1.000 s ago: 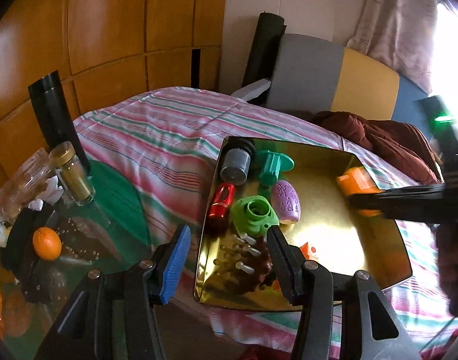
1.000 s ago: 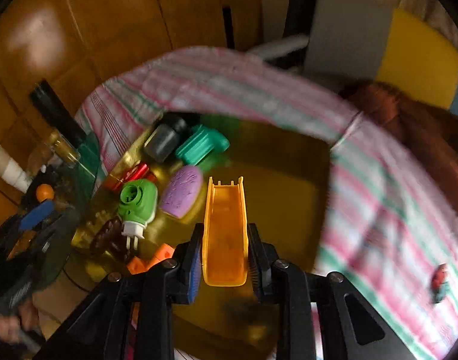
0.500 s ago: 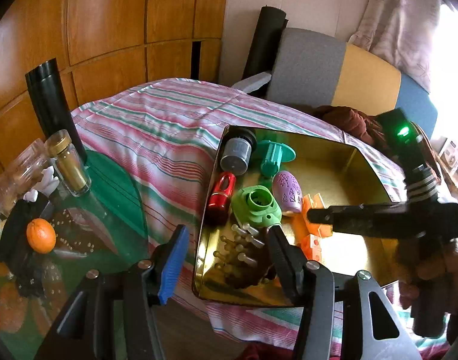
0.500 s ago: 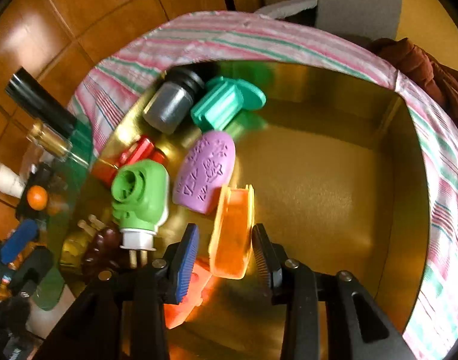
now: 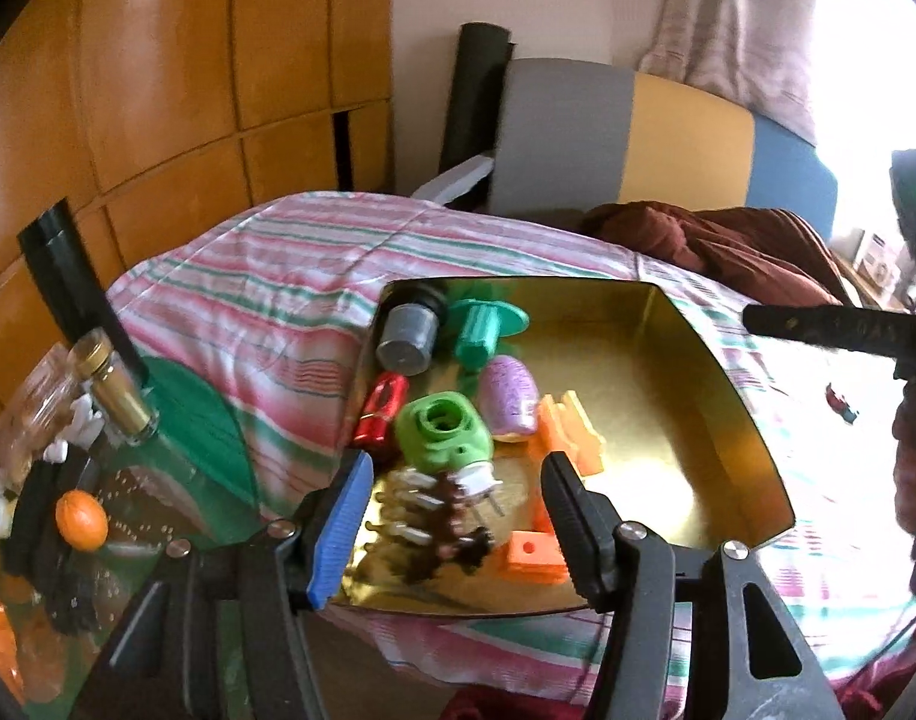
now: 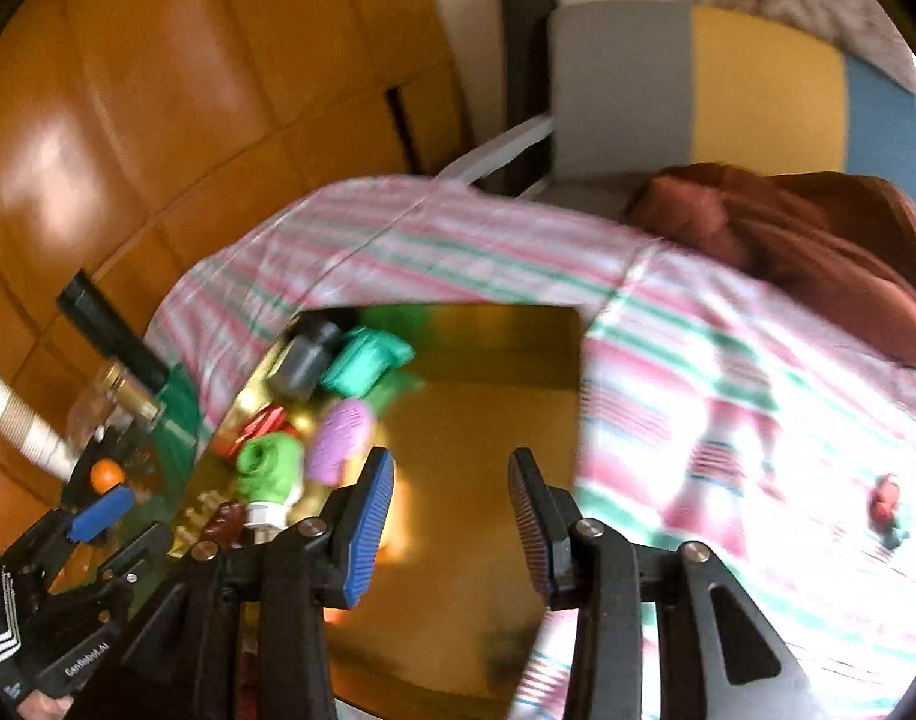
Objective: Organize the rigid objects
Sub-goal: 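Move both tools back toward the red and teal puzzle pieces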
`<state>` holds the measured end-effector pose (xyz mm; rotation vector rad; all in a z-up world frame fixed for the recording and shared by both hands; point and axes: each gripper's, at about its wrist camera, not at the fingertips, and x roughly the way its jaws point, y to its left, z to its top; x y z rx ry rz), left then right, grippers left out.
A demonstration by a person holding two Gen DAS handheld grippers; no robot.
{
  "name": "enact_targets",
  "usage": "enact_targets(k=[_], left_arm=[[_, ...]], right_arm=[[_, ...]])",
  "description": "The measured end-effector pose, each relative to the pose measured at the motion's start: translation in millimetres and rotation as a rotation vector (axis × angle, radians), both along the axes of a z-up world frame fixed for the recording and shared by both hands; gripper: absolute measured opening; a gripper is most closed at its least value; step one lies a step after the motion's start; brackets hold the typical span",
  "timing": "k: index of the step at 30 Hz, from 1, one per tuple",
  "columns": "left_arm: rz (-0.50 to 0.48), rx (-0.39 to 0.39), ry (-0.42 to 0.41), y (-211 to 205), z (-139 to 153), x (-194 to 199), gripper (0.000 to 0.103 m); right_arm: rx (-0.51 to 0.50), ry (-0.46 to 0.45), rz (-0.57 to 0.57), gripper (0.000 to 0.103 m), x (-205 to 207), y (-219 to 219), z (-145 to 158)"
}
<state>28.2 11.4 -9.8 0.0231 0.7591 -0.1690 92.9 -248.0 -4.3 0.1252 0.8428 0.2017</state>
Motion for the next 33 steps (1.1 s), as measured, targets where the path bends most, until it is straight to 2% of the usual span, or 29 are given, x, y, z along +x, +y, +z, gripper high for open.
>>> enact_targets(k=[5,11,17,21,24,25,27,30,33], left_arm=[[-0.061,0.021,-0.012,-24,6,-3,0.06],[-0.138,0.052,-0.023,-57,13,-3,0.06],[-0.212,0.074,-0.011,-100,15,-1,0.06],[-0.285,0.07,0.006,-132,17,-1,0.06],[-0.332,0.069,0.019,-161,17,0,0.06],[-0.352,0.057,0.035,-172,16,1,0.06],[-0.39,0.04,0.064,-193,12,3,0.06],[-0.465,0.042,0.083,-233,3,0,0.06],[-0.521,0.041,0.133,-269,-10,1,0.058]], right_arm=[[-0.014,-0.029,-0.153,0.04,-13,-68,10],[-0.043,-0.03,-0.356,0.04,-34,-158,6],[-0.081,-0.013,-0.557,0.04,-65,-248,-13],[-0.065,0.016,-0.71,0.04,-88,-304,-39],[0.017,0.053,-0.845,0.04,-109,-343,-60],[0.08,0.085,-0.908,0.04,-114,-358,-64],[0.223,0.082,-0.977,0.04,-126,-379,-70],[0.315,0.093,-1.036,0.04,-134,-389,-73],[0.384,0.111,-1.039,0.04,-137,-394,-78]])
